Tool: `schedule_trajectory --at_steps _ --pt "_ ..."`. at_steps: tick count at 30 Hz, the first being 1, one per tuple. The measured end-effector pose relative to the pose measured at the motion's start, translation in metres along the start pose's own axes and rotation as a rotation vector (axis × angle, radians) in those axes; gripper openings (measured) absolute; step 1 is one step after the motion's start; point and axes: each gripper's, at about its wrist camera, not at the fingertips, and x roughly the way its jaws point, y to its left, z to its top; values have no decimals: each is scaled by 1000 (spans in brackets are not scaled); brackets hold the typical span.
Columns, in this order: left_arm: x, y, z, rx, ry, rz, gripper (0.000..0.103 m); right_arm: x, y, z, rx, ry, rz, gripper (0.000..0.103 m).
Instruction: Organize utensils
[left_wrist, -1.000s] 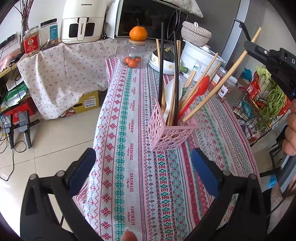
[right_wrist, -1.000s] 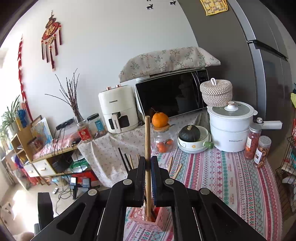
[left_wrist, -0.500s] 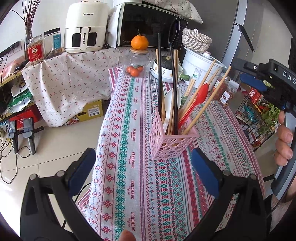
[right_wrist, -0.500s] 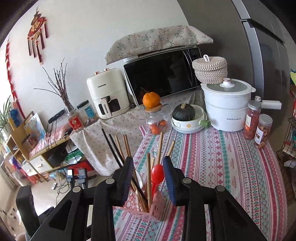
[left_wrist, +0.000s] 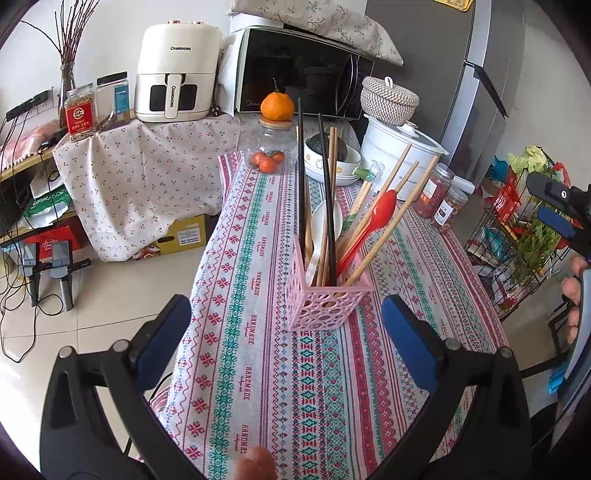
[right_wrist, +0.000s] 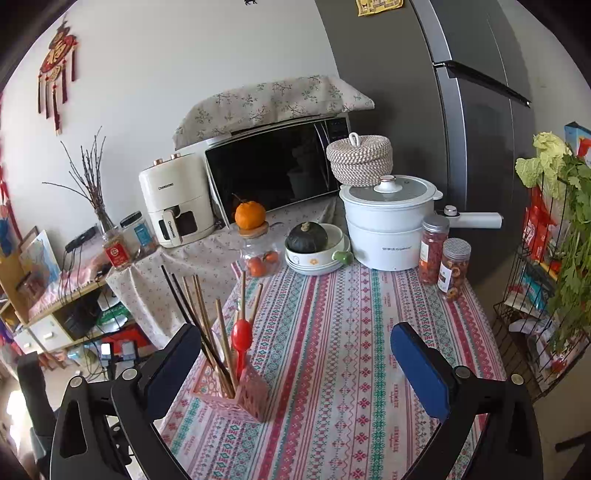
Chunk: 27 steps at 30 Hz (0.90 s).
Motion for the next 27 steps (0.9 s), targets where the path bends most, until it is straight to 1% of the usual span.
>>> schedule_trajectory --at_steps 3,5,9,12,14,16,20,27 --pt "-8 -11 2 14 -16 -7 102 -12 -9 -5 1 21 -60 103" --pt "-14 -18 2 20 -27 -15 102 -22 -16 -11 4 21 -81 103" --pt "-29 -31 1 15 -61 -21 102 -42 -25 -25 -15 23 -166 103" --pt "-39 -39 -1 14 -81 3 102 -55 -32 -36 -17 27 -208 103" --pt "-44 -44 -3 22 -88 42 102 -61 -33 -41 -18 27 -228 103" --pt "-49 -50 -5 25 -99 68 102 -68 -35 -45 -11 25 -234 103" --pt "-54 -58 -9 24 -98 70 102 -75 -33 -52 -10 24 -227 103" --pt "-51 -63 -14 30 -77 104 102 -68 -23 -58 -38 39 -230 103"
